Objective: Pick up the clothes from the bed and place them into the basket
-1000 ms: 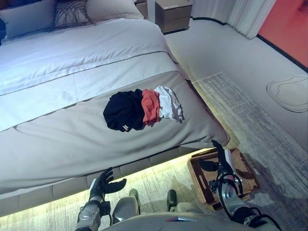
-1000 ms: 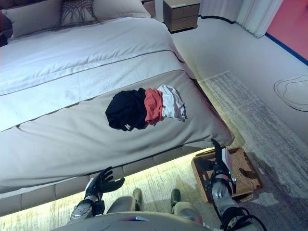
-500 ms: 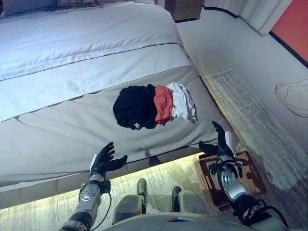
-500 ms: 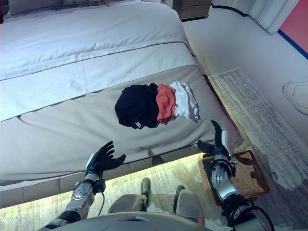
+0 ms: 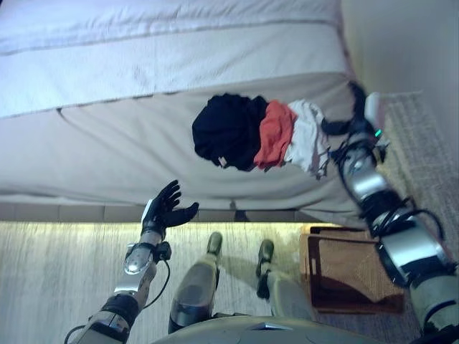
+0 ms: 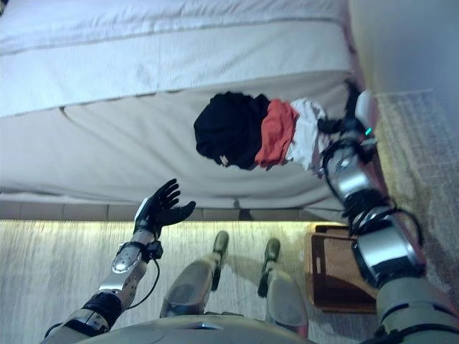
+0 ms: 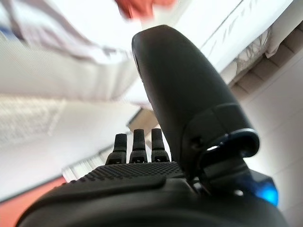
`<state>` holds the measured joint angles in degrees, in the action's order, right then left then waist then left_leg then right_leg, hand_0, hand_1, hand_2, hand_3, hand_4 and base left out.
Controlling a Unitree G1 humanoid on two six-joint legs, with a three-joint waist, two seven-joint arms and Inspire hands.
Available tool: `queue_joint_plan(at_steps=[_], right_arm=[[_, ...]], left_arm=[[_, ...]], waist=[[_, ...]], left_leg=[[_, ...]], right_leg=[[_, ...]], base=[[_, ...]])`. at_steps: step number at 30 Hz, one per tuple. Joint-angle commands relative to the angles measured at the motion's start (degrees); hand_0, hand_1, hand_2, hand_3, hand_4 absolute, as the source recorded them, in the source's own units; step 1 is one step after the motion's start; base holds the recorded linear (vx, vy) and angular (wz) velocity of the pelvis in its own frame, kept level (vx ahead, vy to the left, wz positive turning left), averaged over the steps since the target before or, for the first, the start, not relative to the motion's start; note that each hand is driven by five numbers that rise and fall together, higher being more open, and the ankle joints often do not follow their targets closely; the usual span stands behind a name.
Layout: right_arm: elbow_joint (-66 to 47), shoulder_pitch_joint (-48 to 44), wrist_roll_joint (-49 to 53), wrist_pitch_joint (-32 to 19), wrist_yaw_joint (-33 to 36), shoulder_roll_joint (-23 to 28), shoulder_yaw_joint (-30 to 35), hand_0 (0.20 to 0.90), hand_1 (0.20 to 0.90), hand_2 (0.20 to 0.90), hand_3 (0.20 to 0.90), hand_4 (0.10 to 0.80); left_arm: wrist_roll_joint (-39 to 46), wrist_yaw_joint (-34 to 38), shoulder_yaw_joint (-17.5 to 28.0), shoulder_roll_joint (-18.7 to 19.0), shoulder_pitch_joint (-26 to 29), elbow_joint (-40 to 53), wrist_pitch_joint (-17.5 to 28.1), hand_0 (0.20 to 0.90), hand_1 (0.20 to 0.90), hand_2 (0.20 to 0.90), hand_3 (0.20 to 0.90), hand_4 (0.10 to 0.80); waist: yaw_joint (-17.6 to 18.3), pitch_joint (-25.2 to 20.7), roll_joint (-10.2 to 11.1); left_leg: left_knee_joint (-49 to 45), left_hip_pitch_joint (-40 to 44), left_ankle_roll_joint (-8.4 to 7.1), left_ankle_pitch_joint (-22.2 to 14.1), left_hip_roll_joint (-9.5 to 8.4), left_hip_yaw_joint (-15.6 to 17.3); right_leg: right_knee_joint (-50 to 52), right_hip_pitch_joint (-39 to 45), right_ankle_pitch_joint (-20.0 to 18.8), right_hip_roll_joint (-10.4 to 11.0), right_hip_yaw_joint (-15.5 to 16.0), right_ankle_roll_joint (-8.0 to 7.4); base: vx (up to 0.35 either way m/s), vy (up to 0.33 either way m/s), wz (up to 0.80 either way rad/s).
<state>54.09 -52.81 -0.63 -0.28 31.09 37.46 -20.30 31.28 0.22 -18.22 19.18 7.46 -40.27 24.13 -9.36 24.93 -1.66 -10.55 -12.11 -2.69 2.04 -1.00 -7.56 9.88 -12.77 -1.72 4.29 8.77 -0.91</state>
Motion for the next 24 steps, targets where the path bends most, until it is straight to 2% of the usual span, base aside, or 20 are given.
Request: queue_joint_plan(at_steps=[1, 8, 14, 23, 24], right_arm=[[-1.1, -3.24, -0.36, -1.11, 3.2, 4.15, -2.05, 0.9, 0.9, 0.9, 0.9, 0.8], [3.42, -8.05, -0.11, 0.34, 0.97, 7.27, -3.2, 0.9, 0.9, 0.9, 0.9, 0.8], [5.68, -12.61, 1.21, 2.79, -4.2, 9.34, -6.08, 0.9, 0.9, 0.9, 0.9, 0.8], [10.34, -16.96, 1.63, 5.58, -10.99, 10.27, -9.56, 0.9, 0.9, 0.9, 0.9, 0.8], [11.64, -17.8, 1.67, 5.22, -11.76, 10.34, -10.46, 0.9, 0.9, 0.9, 0.9, 0.8]], left_arm=[[4.06, -0.28, 0.49, 4.22, 1.38, 8.06, 8.49, 0.9, 0.9, 0.9, 0.9, 0.8], [6.04, 0.77, 0.08, 5.5, 0.8, 16.2, 10.39, 0.9, 0.9, 0.9, 0.9, 0.8], [7.99, 1.48, -0.08, 6.69, 0.88, 22.32, 10.45, 0.9, 0.9, 0.9, 0.9, 0.8], [8.38, 3.89, -1.1, 8.26, 1.08, 28.52, 10.54, 0.9, 0.9, 0.9, 0.9, 0.8], [8.41, 4.25, -1.15, 8.63, 0.63, 29.28, 10.36, 0.9, 0.9, 0.9, 0.9, 0.8]], waist=[[-0.72, -1.36, 0.18], [-1.67, 2.05, -1.08], [-1.8, 4.75, -2.19], [-2.36, 4.87, -3.98], [-2.64, 4.87, -4.35]], left_leg=[[-11.92, -6.71, 2.47, -7.42, -1.69, 2.84], [-22.68, -14.65, 2.97, -11.17, -3.05, 2.56], [-31.92, -21.69, 3.75, -14.0, -4.12, 2.71], [-40.43, -31.25, 4.54, -15.75, -5.2, 2.58], [-41.74, -31.32, 4.64, -17.44, -5.35, 2.61]], right_leg=[[14.36, -2.02, 9.72, 2.93, 1.56, 1.08], [26.92, -10.23, 14.14, 3.63, 2.3, 2.62], [36.77, -17.91, 16.94, 4.27, 1.74, 3.91], [45.03, -28.21, 18.51, 4.01, 1.17, 4.76], [46.44, -28.51, 20.1, 3.77, 0.71, 4.47]], base=[[-0.061, 0.001, 0.05], [-0.039, -0.008, 0.1], [-0.016, -0.003, 0.0], [0.0, -0.009, 0.01], [0.056, -0.027, 0.06]])
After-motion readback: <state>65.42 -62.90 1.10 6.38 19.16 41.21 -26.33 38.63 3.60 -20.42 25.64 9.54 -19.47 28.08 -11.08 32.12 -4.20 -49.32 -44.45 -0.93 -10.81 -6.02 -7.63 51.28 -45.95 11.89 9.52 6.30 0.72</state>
